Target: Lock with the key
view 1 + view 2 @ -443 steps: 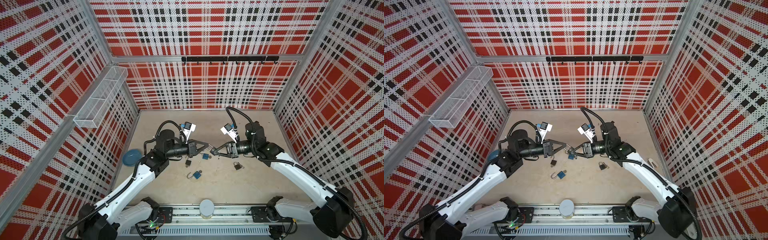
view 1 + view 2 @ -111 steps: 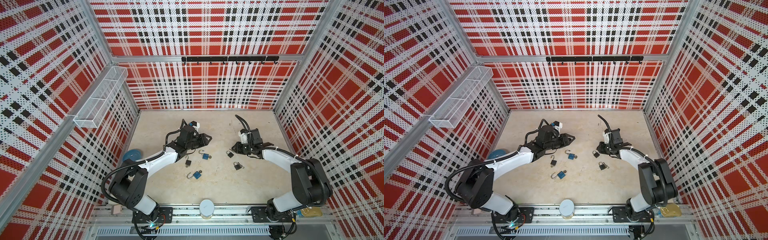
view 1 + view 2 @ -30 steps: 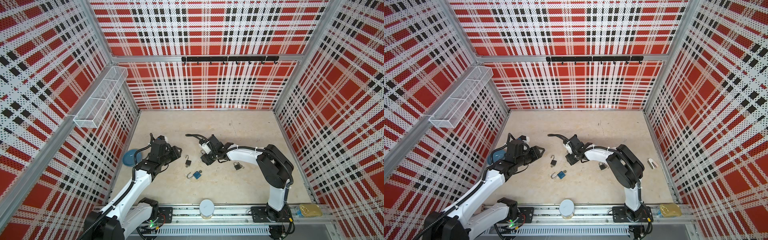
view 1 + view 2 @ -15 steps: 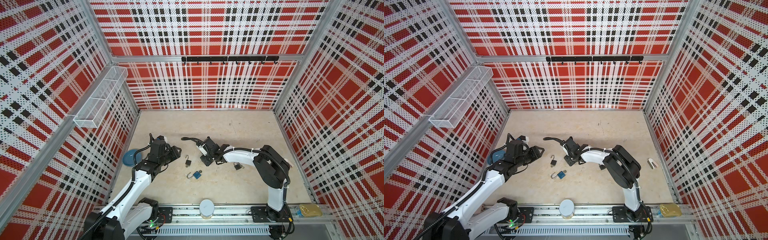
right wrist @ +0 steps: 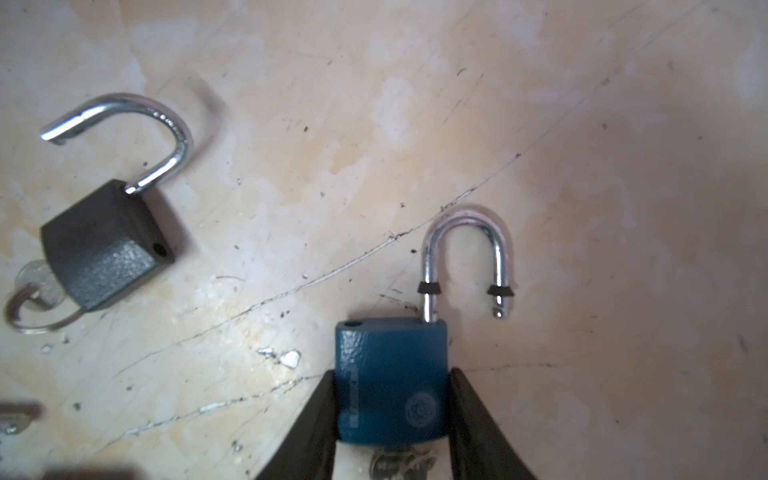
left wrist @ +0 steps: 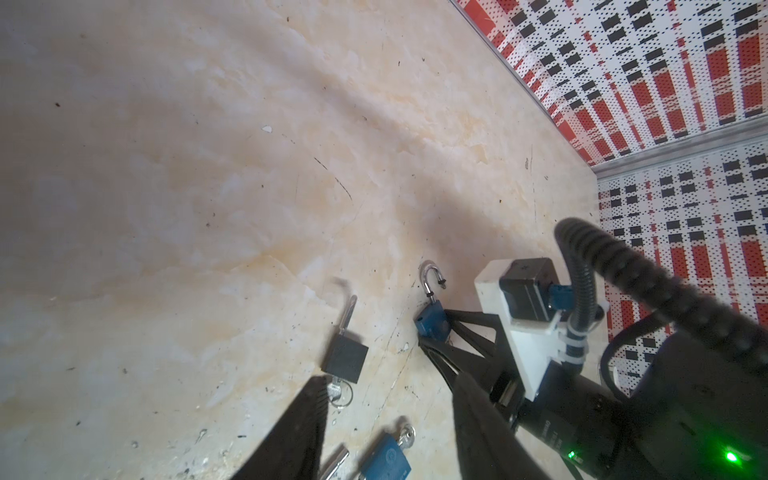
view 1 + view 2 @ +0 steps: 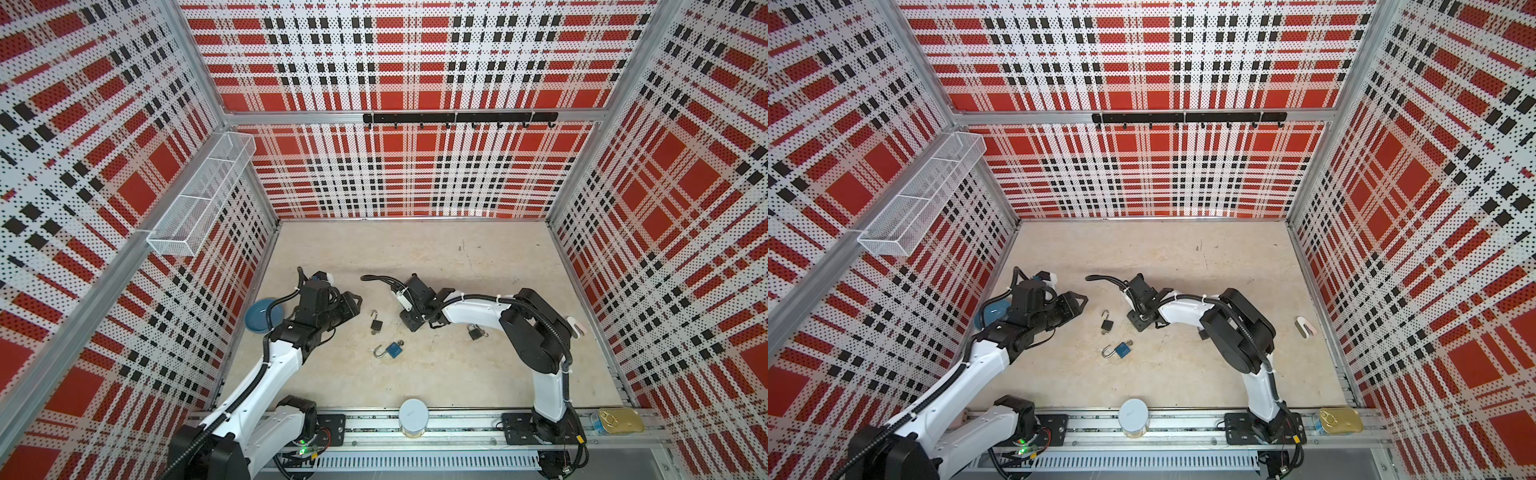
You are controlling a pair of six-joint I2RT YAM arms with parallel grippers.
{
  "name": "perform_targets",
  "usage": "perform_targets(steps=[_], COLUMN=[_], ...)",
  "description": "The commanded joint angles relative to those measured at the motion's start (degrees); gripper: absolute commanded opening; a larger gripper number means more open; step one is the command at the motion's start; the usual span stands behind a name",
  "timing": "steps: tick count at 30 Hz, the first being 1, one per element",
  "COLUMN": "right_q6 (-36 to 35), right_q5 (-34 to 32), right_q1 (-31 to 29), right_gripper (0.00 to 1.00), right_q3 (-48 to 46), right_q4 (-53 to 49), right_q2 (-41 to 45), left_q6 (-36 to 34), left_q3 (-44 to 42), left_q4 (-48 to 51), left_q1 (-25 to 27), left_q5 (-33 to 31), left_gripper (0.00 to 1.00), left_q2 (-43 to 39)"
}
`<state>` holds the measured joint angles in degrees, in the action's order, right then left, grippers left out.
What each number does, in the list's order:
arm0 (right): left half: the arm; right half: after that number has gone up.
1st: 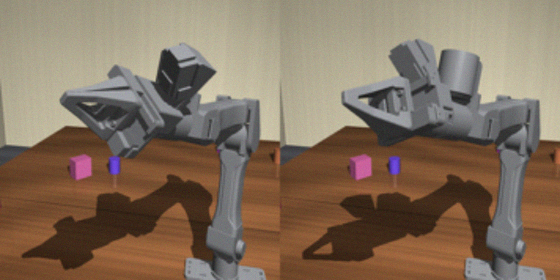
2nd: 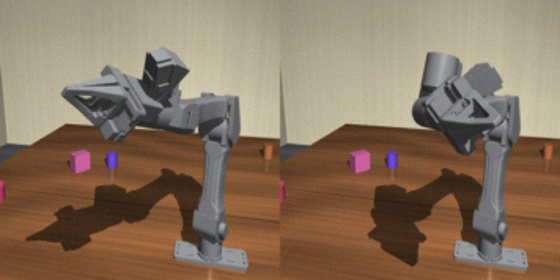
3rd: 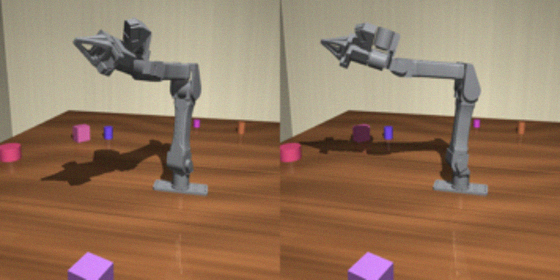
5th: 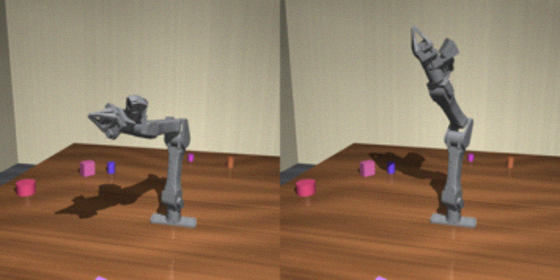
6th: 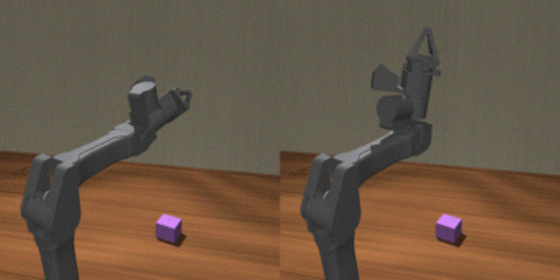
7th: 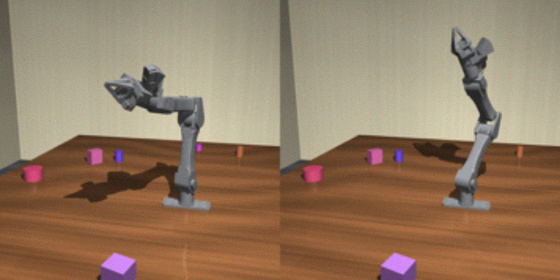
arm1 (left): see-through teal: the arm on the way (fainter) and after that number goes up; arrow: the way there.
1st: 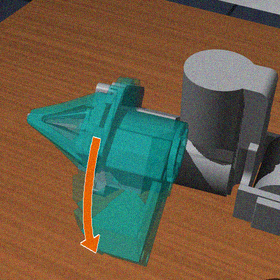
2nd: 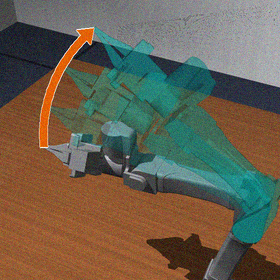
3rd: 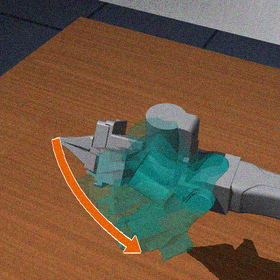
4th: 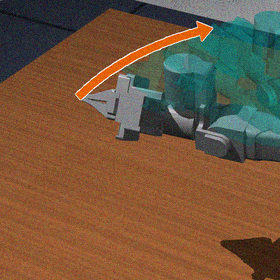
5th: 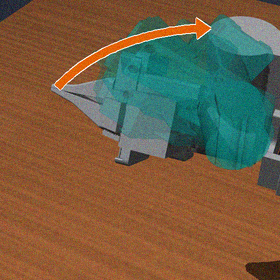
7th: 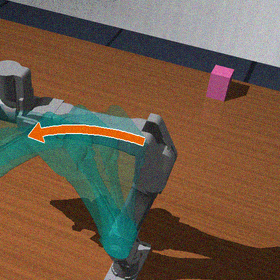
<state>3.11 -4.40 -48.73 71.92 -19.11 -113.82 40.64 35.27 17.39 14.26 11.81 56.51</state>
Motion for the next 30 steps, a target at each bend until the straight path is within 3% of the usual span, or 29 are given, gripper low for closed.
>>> perform_targets(steps=[1,6,10,23,30], right_q6=[-0.7,-0.5,0.0,0.0,0.2], right_q5=[-0.4,-0.4,0.3,3.9,3.9], right_q1=[-0.1,-0.1,-0.1,-0.1,-0.6], right_gripper=[0.39,0.22,0.16,0.11,0.11], right_q3=[1.3,1.2,-0.2,-5.8,-7.9], right_q4=[0.5,0.5,1.4,-1.2,-3.3], right_q2=[-1.9,-1.6,1.6,20.3,27.3], left_q6=[-0.2,-0.2,-0.7,0.1,2.6], left_q3=[-0.7,-0.7,-0.5,1.6,3.8], left_q4=[-0.9,-0.9,-1.1,-5.6,-11.5], left_q1=[-0.5,-0.6,-0.6,2.7,11.2], left_q5=[0.4,0.4,1.3,6.5,8.1], left_gripper=[0.52,0.52,0.5,0.45,0.45], left_q2=[-0.9,-0.8,-0.8,1.3,6.8])
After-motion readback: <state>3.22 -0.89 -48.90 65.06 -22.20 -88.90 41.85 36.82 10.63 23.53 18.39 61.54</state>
